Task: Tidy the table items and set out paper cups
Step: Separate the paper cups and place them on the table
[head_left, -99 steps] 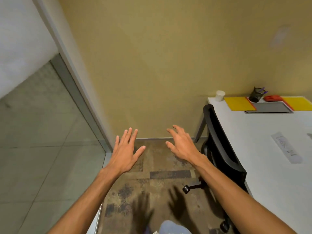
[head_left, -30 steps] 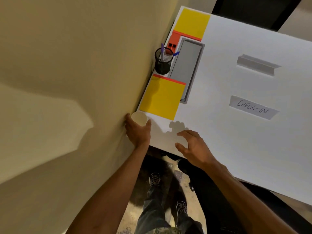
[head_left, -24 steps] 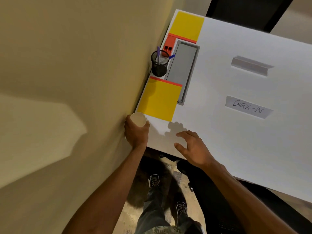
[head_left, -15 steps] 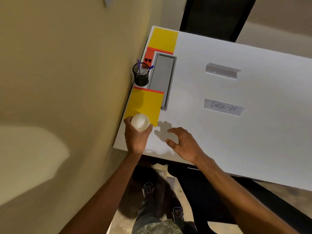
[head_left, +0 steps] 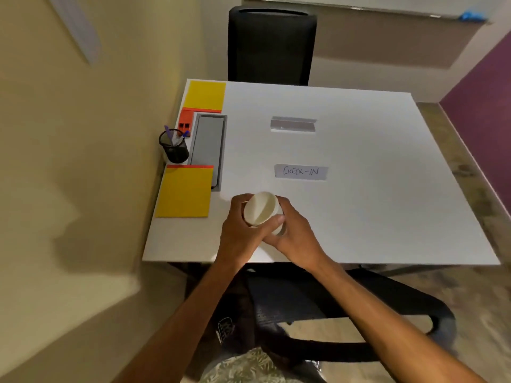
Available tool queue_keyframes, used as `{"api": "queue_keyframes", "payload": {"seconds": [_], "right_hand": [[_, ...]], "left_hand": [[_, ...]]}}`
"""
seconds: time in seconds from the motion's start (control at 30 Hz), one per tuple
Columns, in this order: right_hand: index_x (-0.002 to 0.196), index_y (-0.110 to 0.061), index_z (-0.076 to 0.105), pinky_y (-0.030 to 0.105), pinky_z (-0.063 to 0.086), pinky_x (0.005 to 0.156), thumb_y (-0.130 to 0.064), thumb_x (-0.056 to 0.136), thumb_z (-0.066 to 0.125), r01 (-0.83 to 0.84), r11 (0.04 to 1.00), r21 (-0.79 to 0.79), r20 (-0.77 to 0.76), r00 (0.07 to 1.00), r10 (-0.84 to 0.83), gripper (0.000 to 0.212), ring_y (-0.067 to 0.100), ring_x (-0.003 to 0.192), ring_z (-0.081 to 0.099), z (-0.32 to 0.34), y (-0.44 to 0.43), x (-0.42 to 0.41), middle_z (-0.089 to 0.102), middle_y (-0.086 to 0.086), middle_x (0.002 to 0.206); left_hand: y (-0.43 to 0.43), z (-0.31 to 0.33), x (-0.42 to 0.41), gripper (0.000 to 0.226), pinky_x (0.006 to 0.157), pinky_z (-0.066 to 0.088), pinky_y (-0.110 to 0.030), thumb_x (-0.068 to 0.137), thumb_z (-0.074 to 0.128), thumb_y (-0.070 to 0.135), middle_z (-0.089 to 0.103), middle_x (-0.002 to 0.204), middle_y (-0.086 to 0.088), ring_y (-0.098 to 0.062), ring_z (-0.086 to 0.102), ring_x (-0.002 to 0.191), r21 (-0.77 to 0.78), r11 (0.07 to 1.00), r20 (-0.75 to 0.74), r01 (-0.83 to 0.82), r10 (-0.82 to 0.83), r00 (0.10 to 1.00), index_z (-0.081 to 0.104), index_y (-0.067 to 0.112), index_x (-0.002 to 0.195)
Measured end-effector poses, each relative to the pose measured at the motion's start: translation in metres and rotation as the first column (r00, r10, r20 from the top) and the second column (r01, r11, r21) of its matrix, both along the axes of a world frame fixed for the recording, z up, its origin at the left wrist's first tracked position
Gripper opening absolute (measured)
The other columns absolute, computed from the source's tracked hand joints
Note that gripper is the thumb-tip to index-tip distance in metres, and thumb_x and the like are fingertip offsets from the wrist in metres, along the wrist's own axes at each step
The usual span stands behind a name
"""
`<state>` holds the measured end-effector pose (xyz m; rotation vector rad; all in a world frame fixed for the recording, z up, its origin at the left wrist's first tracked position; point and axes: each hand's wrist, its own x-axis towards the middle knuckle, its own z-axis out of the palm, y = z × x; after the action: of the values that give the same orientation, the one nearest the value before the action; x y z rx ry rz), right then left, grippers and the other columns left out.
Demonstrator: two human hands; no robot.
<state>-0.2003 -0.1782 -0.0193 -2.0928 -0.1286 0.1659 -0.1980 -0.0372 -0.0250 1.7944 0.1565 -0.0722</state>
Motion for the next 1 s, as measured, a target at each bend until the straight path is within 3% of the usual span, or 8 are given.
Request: {"api": "queue_keyframes", "payload": {"seconds": [0.1, 0.3, 0.43, 0.6, 0.83, 1.0], "right_hand": [[0.117, -0.067, 0.033, 0.018, 0.053, 0.079, -0.068, 0.076, 0.067, 0.060, 0.998, -0.027, 0.030, 0.998, -0.059, 0.053, -0.008, 0.105, 0.057, 0.007, -0.041, -0.019, 0.057, -0.027, 0.119], [0.115, -0.056, 0.036, 0.004, 0.050, 0.067, -0.047, 0.075, 0.080, 0.100, 0.995, 0.020, 0.032, 0.994, -0.101, 0.060, -0.013, 0.099, 0.060, 0.009, -0.127, -0.052, 0.057, -0.032, 0.108], [0.115, -0.056, 0.032, -0.002, 0.044, 0.063, -0.046, 0.074, 0.081, 0.099, 0.995, 0.004, 0.083, 0.992, -0.099, 0.064, -0.018, 0.097, 0.057, 0.013, -0.181, -0.071, 0.054, -0.034, 0.105], [0.120, -0.049, 0.032, 0.009, 0.043, 0.080, -0.043, 0.077, 0.080, 0.085, 0.996, -0.009, 0.106, 0.991, -0.084, 0.064, 0.001, 0.102, 0.059, 0.010, -0.236, -0.087, 0.052, -0.023, 0.115], [0.129, -0.037, 0.039, 0.009, 0.038, 0.077, -0.048, 0.074, 0.081, 0.172, 0.983, -0.066, 0.093, 0.982, -0.166, 0.070, 0.008, 0.105, 0.056, -0.012, -0.289, -0.086, 0.049, -0.020, 0.119], [0.131, -0.035, 0.040, 0.024, 0.046, 0.084, -0.044, 0.072, 0.083, 0.279, 0.960, -0.034, 0.116, 0.955, -0.273, 0.073, 0.011, 0.107, 0.055, -0.018, -0.311, -0.076, 0.049, -0.020, 0.119]], "left_hand": [[-0.034, 0.015, -0.013, 0.074, 0.069, 0.047, -0.004, 0.064, 0.082, 0.059, 0.056, 0.112, 0.025, 0.001, 0.058, 0.102, -0.003, 0.997, 0.015, 0.078, -0.078, 0.997, 0.047, 0.035, 0.124], [-0.114, 0.040, -0.044, 0.075, 0.077, 0.053, -0.018, 0.061, 0.081, 0.061, 0.061, 0.115, 0.020, -0.003, 0.062, 0.103, -0.069, 0.996, 0.065, 0.059, -0.055, 0.996, 0.049, 0.036, 0.124], [-0.168, 0.057, -0.063, 0.071, 0.075, 0.054, -0.015, 0.064, 0.079, 0.054, 0.060, 0.114, 0.016, -0.005, 0.062, 0.101, -0.071, 0.997, 0.149, -0.016, 0.026, 0.988, 0.050, 0.031, 0.125], [-0.213, 0.072, -0.075, 0.068, 0.079, 0.056, -0.019, 0.072, 0.080, 0.046, 0.061, 0.117, 0.005, -0.013, 0.062, 0.105, -0.109, 0.991, 0.207, -0.080, 0.102, 0.973, 0.050, 0.023, 0.129], [-0.241, 0.077, -0.074, 0.076, 0.092, 0.057, -0.040, 0.072, 0.080, 0.043, 0.058, 0.123, -0.009, -0.030, 0.061, 0.112, -0.277, 0.959, 0.199, -0.061, 0.119, 0.973, 0.046, 0.018, 0.135], [-0.253, 0.066, -0.056, 0.079, 0.091, 0.057, -0.037, 0.068, 0.083, 0.041, 0.057, 0.122, -0.010, -0.029, 0.060, 0.112, -0.330, 0.941, 0.142, -0.082, 0.135, 0.981, 0.045, 0.018, 0.133]]}}
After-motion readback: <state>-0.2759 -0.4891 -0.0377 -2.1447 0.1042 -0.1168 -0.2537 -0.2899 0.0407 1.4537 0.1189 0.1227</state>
